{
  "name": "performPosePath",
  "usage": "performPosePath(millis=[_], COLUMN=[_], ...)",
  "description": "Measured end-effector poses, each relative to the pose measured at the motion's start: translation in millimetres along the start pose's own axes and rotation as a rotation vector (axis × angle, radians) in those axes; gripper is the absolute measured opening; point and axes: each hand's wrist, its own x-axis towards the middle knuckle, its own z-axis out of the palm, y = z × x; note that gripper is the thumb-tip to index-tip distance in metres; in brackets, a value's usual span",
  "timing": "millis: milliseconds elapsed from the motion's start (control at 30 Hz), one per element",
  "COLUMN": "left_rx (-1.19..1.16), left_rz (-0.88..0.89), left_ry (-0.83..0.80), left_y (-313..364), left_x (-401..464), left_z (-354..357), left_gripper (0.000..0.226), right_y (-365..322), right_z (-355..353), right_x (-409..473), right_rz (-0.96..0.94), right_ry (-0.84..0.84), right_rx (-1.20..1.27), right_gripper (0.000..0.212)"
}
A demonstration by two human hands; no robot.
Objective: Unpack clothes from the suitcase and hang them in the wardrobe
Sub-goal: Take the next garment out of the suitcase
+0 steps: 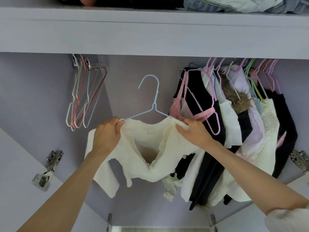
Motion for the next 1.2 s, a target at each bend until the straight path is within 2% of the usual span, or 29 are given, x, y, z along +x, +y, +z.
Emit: performPosePath(millis=[33, 100, 200, 300, 367, 467, 633, 733, 833, 1000, 1100, 1200], left_rx=[-0.03, -0.062, -0.083, -0.124, -0.15, -0.18, -0.166, -0.066, -0.074, -0.128, -0.135, -0.082], left_rz=[-0.001, 0.018, -0.001, -0.083, -0.118, -0.145, -0.175, -0.201, -0.216, -0.113, 0.011, 0.241], left_ry=[0.006, 0.027, 0.002, -0.04, -0.046, -0.066, -0.103, -0.209, -0.291, -0.212, -0.107, 0.072], left_y=[-1.6, -7.2, -16.8, -21.6, -24.7, -23.1, -22.2, -27.0, -26.7, -17.5, -3.0, 16.8], left_x=[-0.2, -2.3, -4.1, -7.7, -10.9, -14.0, -13.6, -11.2, -9.4, -11.9, -10.0, -5.8], left_z=[0.7, 0.3, 3.3, 3.0, 0.6, -2.6, -7.1, -7.6, -4.5, -2.8, -8.8, -21.5], left_gripper=[0.028, 0.028, 0.025, 0.025, 0.025, 0.025, 0.027, 0.033, 0.031, 0.037, 0.034, 0.033], right_y=[3.2, 12.7, 18.0, 15.7, 15.0, 7.4, 4.5, 6.4, 1.6, -11.4, -13.1, -3.6], right_z=[-0.4, 0.8, 3.1, 4.9, 2.9, 2.5, 2.6, 5.0, 9.1, 8.3, 6.5, 16.2], right_x=[-3.0, -7.2, -9.7, -10.0, -10.7, -11.8, -12.9, -18.6, -25.1, -22.9, -19.7, -18.8], right_rz=[-0.055, -0.11, -0.101, -0.161, -0.216, -0.275, -0.145, -0.063, -0.03, 0.195, 0.456, 0.559], right_ry=[0.017, 0.028, -0.06, -0.117, -0.07, -0.013, -0.137, -0.125, -0.053, 0.0, -0.101, -0.166], right_rx=[-0.108, -0.311, -0.453, -0.488, -0.5, -0.375, -0.237, -0.24, -0.239, -0.28, -0.02, 0.307], right_gripper=[0.027, 0.04, 0.049, 0.049, 0.048, 0.046, 0.032, 0.033, 0.035, 0.035, 0.024, 0.018])
